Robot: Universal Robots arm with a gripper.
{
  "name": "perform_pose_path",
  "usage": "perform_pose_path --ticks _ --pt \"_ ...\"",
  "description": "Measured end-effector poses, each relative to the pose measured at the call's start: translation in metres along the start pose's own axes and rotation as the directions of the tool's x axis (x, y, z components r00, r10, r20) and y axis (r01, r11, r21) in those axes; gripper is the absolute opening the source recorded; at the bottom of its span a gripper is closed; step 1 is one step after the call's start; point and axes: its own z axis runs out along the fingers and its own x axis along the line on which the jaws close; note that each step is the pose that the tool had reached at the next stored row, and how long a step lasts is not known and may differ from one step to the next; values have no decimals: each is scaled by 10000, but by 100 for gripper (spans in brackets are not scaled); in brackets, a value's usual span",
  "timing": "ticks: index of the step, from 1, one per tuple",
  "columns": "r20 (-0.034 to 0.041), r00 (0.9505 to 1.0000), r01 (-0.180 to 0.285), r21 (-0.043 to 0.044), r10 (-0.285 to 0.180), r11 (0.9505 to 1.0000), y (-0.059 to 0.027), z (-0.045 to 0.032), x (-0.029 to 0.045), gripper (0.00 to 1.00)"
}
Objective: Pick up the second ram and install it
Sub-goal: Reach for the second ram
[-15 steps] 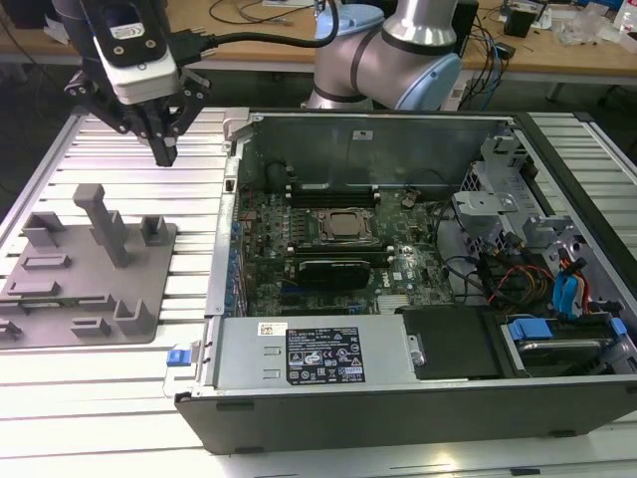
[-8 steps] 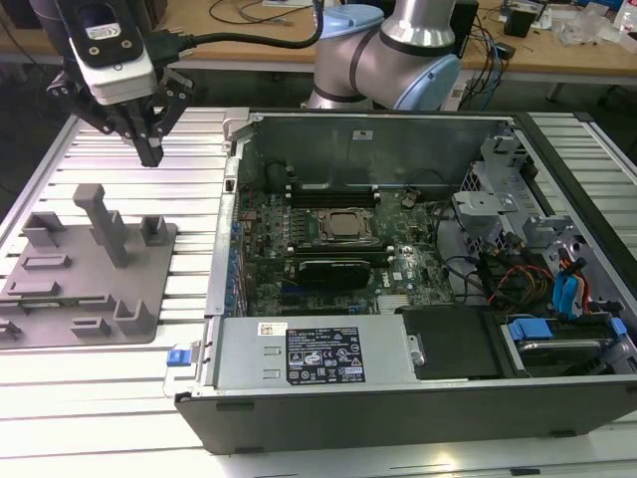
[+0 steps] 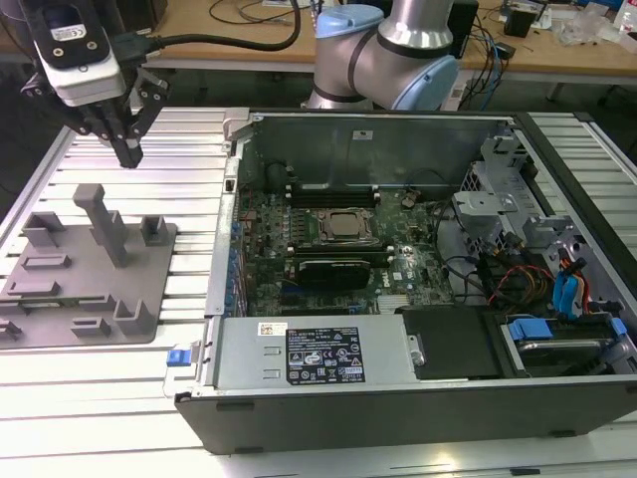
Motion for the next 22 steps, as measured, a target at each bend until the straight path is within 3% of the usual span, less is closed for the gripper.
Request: perform_pose_path --ticks 4,15,22 --pt "0 10000 1 -1 -1 10000 -5 4 67 8" --pt "9 10000 0 -1 0 10000 -33 20 426 8" --pt "14 10000 2 -1 -2 10000 -47 33 596 8"
